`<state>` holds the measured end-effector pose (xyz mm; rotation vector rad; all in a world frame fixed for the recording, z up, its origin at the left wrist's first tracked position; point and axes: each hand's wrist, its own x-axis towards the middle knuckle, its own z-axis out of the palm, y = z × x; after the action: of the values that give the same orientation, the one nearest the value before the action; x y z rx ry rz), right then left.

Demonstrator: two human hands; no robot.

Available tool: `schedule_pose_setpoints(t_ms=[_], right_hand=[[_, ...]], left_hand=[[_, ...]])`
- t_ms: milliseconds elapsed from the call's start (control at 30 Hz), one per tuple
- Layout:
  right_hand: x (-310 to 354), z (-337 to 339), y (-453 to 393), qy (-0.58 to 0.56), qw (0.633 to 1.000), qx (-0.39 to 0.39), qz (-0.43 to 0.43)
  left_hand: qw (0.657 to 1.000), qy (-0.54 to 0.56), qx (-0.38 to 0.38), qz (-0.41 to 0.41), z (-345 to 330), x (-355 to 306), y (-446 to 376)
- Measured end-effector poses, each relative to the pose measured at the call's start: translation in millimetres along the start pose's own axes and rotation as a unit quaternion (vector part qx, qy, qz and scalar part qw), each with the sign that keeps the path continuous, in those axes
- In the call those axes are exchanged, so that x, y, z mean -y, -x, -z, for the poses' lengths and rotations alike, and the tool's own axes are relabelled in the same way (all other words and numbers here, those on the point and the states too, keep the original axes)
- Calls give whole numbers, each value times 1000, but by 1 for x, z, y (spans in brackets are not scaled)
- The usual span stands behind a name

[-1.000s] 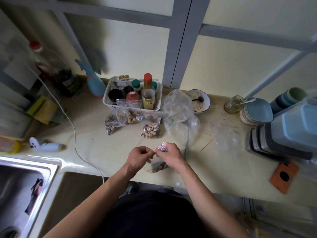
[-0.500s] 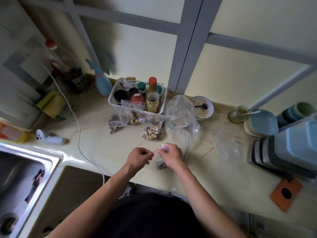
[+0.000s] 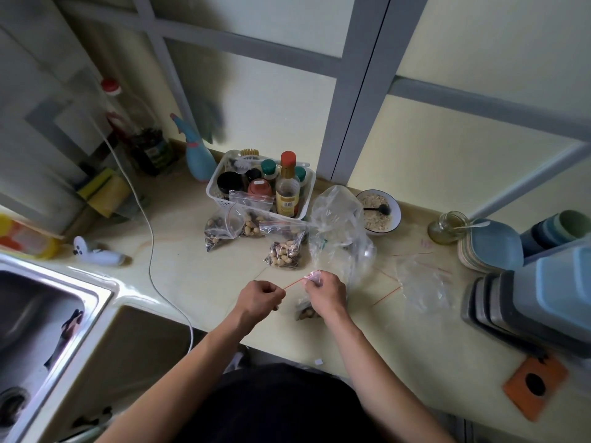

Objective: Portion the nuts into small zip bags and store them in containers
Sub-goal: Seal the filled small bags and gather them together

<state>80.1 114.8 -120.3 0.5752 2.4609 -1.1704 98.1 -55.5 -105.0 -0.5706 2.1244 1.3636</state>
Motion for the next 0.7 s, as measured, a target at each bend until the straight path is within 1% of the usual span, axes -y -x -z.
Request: schedule_pose_setpoints(t_ms=[167,300,400,467,600,633,667,700], right_hand=[[-2,0,-7,-10,1000,-16,-8],[2,-1,-10,-17,1000,-9,-5],[4,-3,-14,-29,1000,5,-11],[4,-6,-19,-70,997,27,-23],[12,-11,-21,-226,967,94,-65],[15,-13,-20,-255,958,102,-86],[17,-16,-20,-279,948,107,-107],[19,-18,-21,-305,937,111,-128]], left_hand=[[1000,-19,-14,-13,4,4,-2],[997,-56,-39,-42,8,8,-5],[995,-70,-62,-46,10,9,-9],[996,-34,-79,-35,13,10,-11],[989,121,-84,-36,24,16,-18],[984,159,-70,-38,28,17,-19],[980,192,-37,-37,33,18,-19],[975,219,15,-27,37,18,-20]])
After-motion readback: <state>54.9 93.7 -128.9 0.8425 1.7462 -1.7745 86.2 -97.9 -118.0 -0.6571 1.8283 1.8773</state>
